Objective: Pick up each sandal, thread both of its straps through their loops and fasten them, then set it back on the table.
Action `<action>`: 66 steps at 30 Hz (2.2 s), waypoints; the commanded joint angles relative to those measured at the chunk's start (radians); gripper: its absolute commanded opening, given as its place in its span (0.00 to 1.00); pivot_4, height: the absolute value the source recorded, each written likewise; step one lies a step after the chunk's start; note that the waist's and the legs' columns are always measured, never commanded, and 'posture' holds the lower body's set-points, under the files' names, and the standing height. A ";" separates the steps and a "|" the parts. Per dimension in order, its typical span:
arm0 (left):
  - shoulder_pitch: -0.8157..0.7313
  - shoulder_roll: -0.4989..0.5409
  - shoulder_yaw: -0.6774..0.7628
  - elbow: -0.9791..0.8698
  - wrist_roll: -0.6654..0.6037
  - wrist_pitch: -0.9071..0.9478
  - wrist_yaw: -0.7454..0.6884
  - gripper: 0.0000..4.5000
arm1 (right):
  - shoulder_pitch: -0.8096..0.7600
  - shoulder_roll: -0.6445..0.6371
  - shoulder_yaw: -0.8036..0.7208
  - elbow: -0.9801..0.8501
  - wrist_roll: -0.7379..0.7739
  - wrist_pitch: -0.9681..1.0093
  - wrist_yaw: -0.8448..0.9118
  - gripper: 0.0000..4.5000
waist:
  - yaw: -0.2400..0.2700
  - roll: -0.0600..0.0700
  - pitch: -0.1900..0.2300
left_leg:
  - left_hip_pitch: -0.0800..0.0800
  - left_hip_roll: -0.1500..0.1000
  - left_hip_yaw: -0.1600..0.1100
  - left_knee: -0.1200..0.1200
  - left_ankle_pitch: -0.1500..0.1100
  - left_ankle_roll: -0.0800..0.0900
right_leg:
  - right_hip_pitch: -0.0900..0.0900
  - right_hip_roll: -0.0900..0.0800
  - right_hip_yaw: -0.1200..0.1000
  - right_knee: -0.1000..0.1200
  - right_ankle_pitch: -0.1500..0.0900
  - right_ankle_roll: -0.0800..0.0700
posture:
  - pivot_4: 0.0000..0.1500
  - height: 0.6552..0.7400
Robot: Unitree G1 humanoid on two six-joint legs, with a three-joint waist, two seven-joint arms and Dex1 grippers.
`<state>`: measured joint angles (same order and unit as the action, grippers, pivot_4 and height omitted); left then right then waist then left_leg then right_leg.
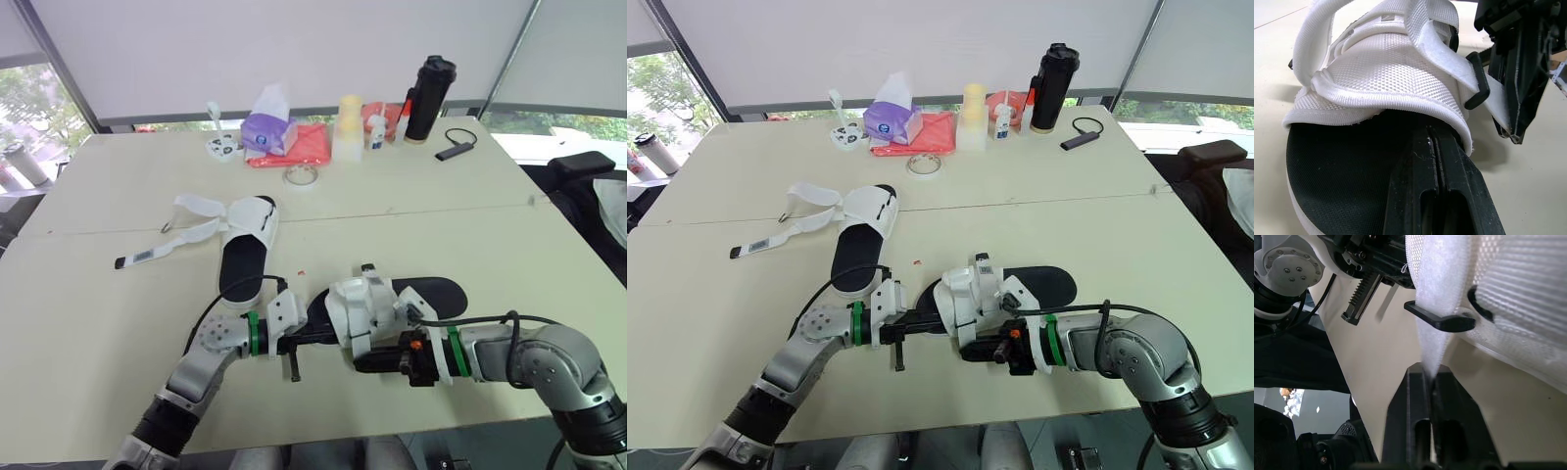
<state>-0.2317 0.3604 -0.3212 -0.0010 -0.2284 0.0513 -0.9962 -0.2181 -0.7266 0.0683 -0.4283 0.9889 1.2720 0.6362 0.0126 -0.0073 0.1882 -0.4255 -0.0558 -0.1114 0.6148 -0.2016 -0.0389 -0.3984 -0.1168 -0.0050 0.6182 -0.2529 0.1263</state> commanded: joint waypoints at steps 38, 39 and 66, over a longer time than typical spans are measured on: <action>-0.009 -0.002 0.009 0.020 0.008 -0.024 0.011 0.00 | -0.148 -0.170 -0.090 -0.013 0.209 -0.006 0.102 0.02 | 0.001 0.000 0.000 | -0.001 0.000 0.000 0.000 0.000 0.000 | 0.000 -0.001 0.000 0.000 0.000 0.001 | 1.00 1.00; -0.009 -0.002 0.010 0.019 0.008 -0.023 0.011 0.00 | -0.155 -0.161 -0.093 -0.003 0.210 -0.001 0.097 0.07 | 0.001 0.000 0.000 | -0.001 0.000 0.001 0.000 0.000 0.001 | 0.000 -0.001 0.000 0.000 0.000 0.001 | 1.00 1.00; -0.009 -0.006 0.011 0.022 0.005 -0.025 0.020 0.00 | -0.361 -0.025 -0.278 0.142 0.303 0.034 -0.119 0.88 | -0.001 0.001 0.000 | -0.001 -0.001 0.000 0.000 0.000 0.001 | -0.001 0.000 0.000 0.002 0.001 0.003 | 1.00 1.00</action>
<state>-0.2432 0.3527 -0.3210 0.0243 -0.2276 0.0297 -0.9808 -0.5772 -0.7344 -0.1799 -0.2216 1.2712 1.3211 0.4727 0.0121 -0.0065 0.1884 -0.4260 -0.0566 -0.1112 0.6151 -0.2017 -0.0382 -0.3995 -0.1168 -0.0051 0.6202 -0.2516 0.1295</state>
